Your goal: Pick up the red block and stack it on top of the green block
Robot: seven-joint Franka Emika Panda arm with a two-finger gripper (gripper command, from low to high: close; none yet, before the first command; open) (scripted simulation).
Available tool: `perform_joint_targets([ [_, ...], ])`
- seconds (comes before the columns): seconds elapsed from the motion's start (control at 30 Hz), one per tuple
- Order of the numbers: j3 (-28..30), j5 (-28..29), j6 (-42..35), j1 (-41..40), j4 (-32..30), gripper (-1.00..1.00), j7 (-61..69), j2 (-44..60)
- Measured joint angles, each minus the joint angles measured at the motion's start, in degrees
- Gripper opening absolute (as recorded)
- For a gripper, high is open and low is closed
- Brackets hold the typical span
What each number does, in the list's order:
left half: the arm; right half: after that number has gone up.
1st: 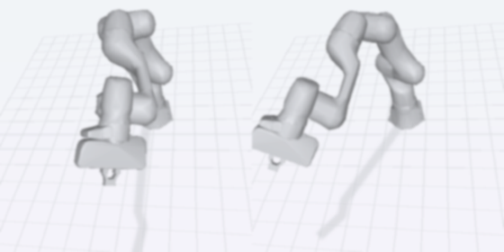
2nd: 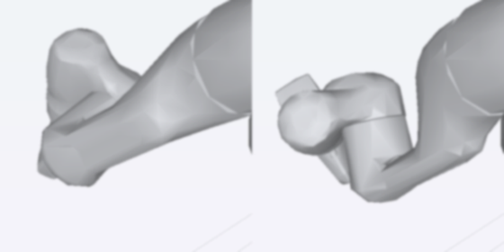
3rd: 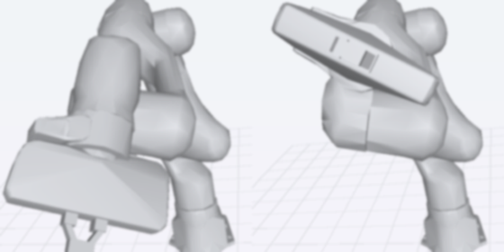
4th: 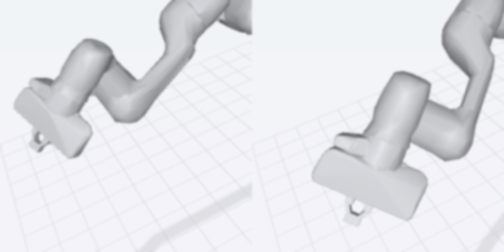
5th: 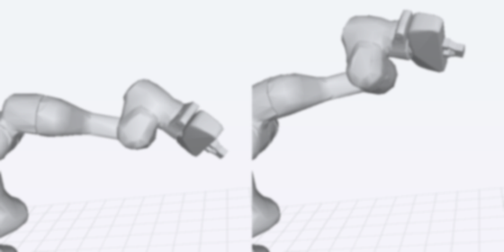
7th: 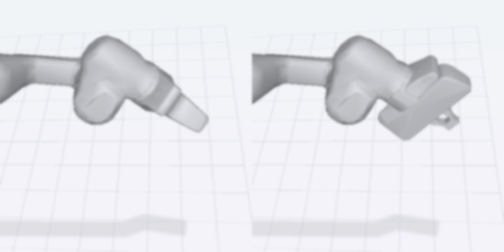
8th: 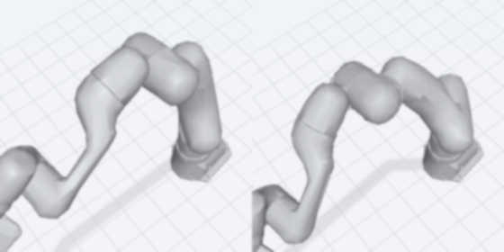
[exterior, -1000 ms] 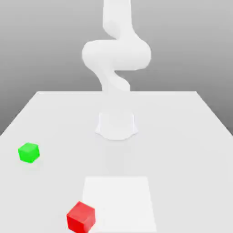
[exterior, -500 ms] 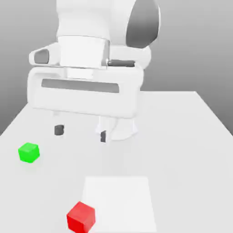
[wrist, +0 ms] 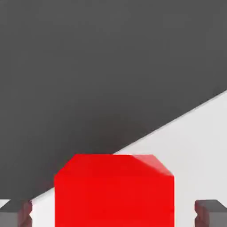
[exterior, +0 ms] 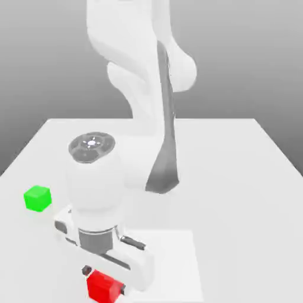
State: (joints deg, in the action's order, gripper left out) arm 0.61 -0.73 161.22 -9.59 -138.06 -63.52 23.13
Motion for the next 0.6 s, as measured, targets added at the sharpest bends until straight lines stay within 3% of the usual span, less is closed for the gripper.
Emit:
perform_joint_targets([
  [0.17, -0.04, 0.06, -0.14, -0.05, -0.03, -1.0, -0.06, -0.2],
  [0.33, 0.49, 0.53, -7.41, -0.04, -1.58, -1.0, 0.08, -9.03],
  [0.6, 8.6, 9.13, -8.95, -7.2, -7.41, -1.0, 8.73, -17.35],
])
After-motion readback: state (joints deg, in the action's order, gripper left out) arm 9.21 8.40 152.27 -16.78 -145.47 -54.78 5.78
